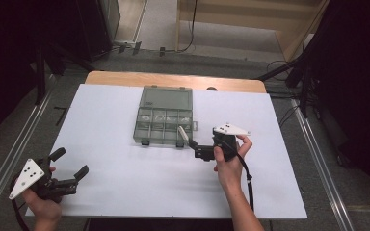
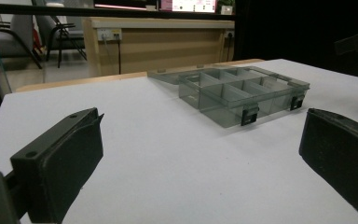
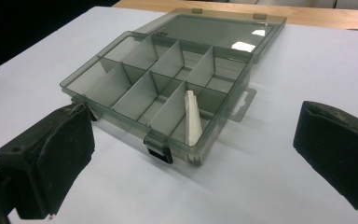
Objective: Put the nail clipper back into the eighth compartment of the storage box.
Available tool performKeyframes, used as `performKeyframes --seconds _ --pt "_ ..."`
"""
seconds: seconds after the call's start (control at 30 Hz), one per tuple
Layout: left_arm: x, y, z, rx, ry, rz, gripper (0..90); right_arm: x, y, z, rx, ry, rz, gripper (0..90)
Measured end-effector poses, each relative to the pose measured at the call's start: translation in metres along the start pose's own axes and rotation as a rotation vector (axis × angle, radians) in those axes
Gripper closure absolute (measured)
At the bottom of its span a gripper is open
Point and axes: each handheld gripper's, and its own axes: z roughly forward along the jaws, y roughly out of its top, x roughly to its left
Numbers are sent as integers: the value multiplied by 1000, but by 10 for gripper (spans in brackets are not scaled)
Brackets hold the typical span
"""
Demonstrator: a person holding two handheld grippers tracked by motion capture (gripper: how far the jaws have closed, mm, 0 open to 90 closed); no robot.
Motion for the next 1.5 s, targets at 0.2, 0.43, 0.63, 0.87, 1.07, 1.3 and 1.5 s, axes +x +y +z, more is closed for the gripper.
performKeyframes --seconds 0.2,0.43,0.63,0.87,1.07,1.3,1.5 --pt "0 0 0 2 1 2 0 -10 -5 -16 -14 -11 4 0" --pt "-1 0 0 3 0 6 0 -20 -10 -32 -37 -30 5 0" --pt "-1 0 0 4 1 8 0 -29 -16 -45 -52 -37 13 0" --pt "-1 0 0 4 2 10 0 -39 -24 -58 -73 -47 20 0" --pt "-1 0 0 6 3 12 0 -47 -30 -69 -82 -61 17 0" --pt "-1 0 0 6 3 11 0 -56 -38 -81 -98 -72 16 0" --pt "-2 0 0 7 4 13 0 -63 -46 -89 -110 -83 20 0"
